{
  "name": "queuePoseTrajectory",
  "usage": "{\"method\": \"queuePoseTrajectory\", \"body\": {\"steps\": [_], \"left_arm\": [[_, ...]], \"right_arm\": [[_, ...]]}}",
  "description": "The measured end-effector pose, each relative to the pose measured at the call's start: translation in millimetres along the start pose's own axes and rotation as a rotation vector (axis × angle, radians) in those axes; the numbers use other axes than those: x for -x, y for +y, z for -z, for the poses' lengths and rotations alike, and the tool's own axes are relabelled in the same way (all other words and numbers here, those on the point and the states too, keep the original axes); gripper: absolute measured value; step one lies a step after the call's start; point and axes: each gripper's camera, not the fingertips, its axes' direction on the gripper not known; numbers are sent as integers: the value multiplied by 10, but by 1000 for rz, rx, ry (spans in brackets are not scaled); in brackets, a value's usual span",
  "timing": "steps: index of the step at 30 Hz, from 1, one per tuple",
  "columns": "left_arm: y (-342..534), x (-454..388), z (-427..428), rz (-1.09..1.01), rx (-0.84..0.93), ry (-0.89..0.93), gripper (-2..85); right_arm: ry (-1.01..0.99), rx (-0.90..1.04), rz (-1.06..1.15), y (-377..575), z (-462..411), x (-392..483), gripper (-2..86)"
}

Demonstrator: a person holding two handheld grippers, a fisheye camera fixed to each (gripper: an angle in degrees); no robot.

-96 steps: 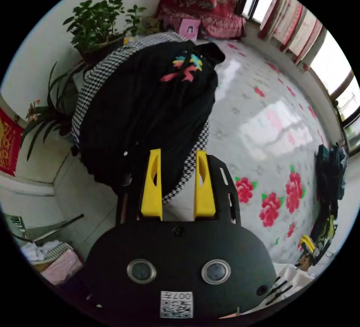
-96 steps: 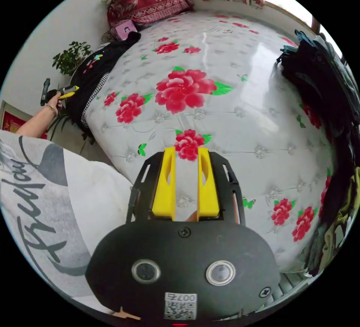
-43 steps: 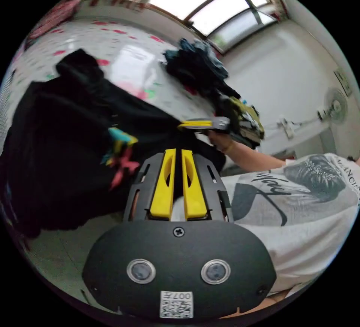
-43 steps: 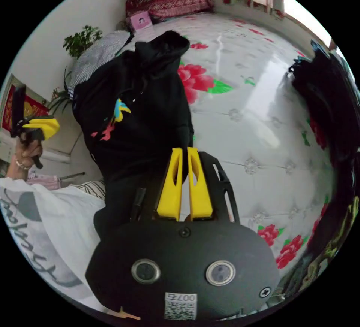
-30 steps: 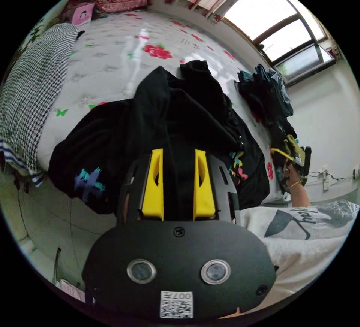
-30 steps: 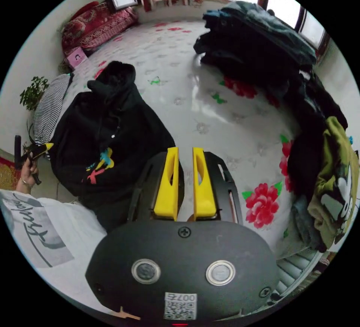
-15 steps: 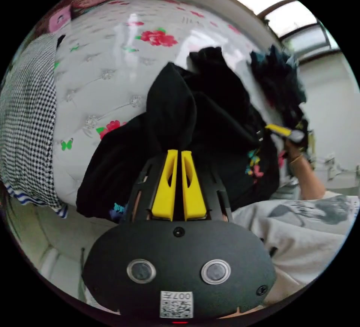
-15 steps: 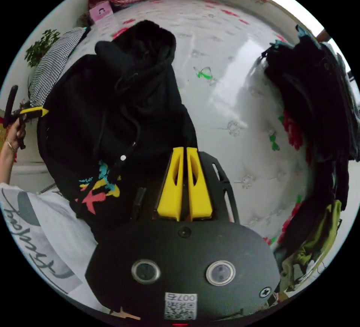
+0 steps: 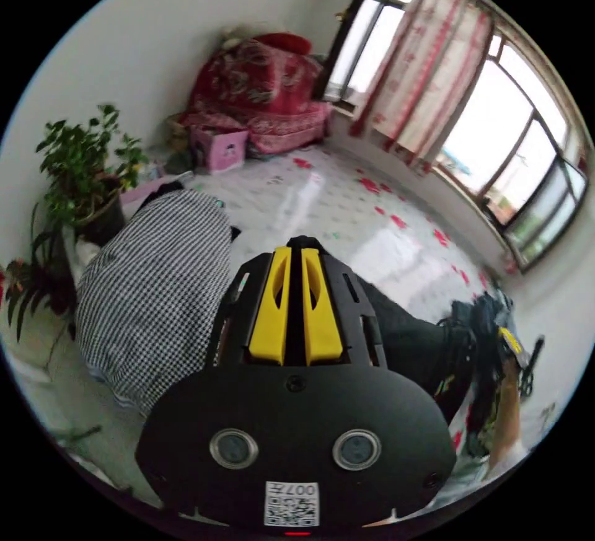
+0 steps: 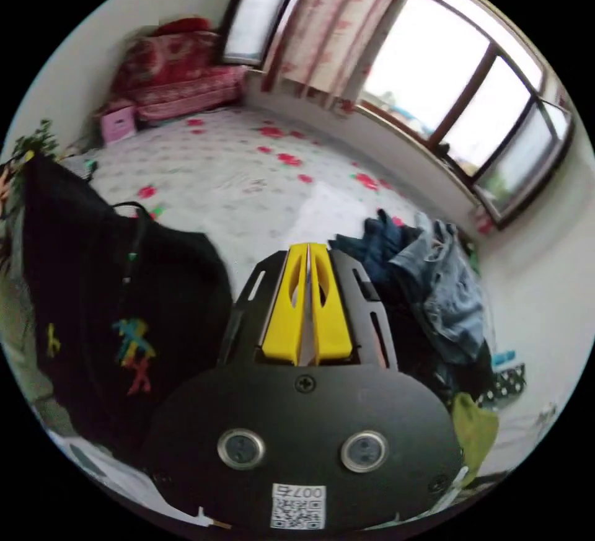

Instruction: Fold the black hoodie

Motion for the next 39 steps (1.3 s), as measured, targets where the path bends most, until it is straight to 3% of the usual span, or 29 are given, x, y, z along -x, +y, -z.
{"method": "queuePoseTrajectory", "body": {"steps": [2,5,9,13,15,21,23,26,28,32,35,36,39], "left_arm": [[58,103,-245,87,64,-50,58],[593,127,-526,16,109,-40,67],[1982,205,-739,-108,286,-51,73],[3043,467,-564,-59,433,-129,71],[3396,659,-408,-5,474,-157,75],[3486,818,-680,-102,577,-299,81],[3487,841,-840,-131,614,-277,62],[3442,860,-887,-108,639,-235,13],[3486,821,-882,-122,650,-206,3],[3732,663,-722,-165,657,-29,-3],[3864,696,-420,-136,547,-32,-2],[3887,775,-308,-108,512,-55,2],[3891,1051,-151,-51,488,-129,45]], "right_arm": [[24,40,-58,-112,-67,-66,57],[-301,137,-26,243,-166,24,101],[-515,376,-11,1680,-519,478,130],[-477,636,41,2976,-595,968,117],[-433,518,6,3118,-397,993,96],[-562,621,197,2763,-562,938,24],[-500,631,203,2721,-553,632,18],[-219,517,72,2689,-332,-315,19],[-98,412,-159,2566,-66,-1245,31],[161,358,-338,2506,234,-1920,53],[-109,261,-285,2620,521,-1681,74],[-286,231,-252,2764,586,-1415,82],[-679,297,-166,3255,560,-615,96]]}}
